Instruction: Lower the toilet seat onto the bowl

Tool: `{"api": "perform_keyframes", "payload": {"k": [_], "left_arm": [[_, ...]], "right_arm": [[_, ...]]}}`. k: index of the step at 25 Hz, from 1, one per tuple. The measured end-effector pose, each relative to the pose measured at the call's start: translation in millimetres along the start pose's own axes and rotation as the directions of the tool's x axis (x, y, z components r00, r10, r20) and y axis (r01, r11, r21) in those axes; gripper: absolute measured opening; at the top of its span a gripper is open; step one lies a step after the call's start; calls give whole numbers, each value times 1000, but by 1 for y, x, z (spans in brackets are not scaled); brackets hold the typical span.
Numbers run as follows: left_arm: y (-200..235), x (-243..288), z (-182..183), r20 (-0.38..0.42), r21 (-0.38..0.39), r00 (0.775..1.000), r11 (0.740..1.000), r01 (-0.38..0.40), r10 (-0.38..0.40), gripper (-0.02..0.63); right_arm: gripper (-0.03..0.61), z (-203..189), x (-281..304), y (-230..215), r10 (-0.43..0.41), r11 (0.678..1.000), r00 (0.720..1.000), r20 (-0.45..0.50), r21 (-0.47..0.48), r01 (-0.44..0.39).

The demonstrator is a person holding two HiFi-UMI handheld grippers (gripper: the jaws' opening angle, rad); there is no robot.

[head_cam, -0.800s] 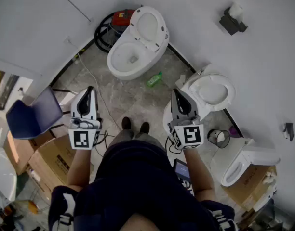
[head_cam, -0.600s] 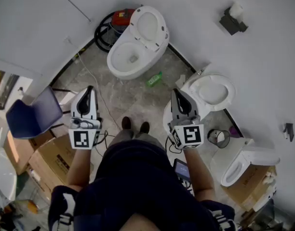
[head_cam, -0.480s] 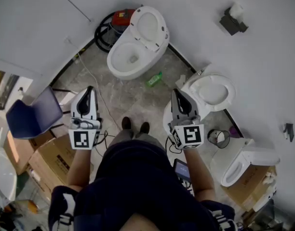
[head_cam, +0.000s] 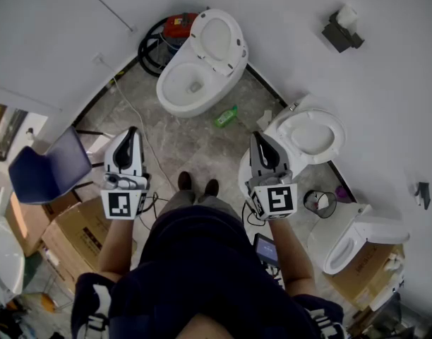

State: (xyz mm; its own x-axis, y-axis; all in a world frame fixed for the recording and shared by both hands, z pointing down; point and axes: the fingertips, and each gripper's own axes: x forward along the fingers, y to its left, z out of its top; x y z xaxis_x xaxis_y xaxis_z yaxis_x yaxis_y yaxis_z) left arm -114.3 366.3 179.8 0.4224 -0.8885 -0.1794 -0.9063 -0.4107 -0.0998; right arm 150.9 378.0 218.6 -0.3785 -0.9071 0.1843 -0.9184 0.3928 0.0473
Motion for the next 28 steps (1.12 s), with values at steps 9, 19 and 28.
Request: {"api": "perform_keyframes", "payload": {"k": [9,19,28], "left_arm": [[-3,4,-9,-48,-6,999,1000,-22,21,32],[-10,12,-17,-76,-9,997,1000,10,-11,34],[-22,23,-22,-81,-9,994,998,67,-68,35]], "right_arm": [[18,0,0,-4,-5,1000,1000,13,-6,5],[18,-4,-5,-10,-3,1000,1000,8,9,3],[18,-14,-12,-21,-8,1000,1000,-6,26,8]]}}
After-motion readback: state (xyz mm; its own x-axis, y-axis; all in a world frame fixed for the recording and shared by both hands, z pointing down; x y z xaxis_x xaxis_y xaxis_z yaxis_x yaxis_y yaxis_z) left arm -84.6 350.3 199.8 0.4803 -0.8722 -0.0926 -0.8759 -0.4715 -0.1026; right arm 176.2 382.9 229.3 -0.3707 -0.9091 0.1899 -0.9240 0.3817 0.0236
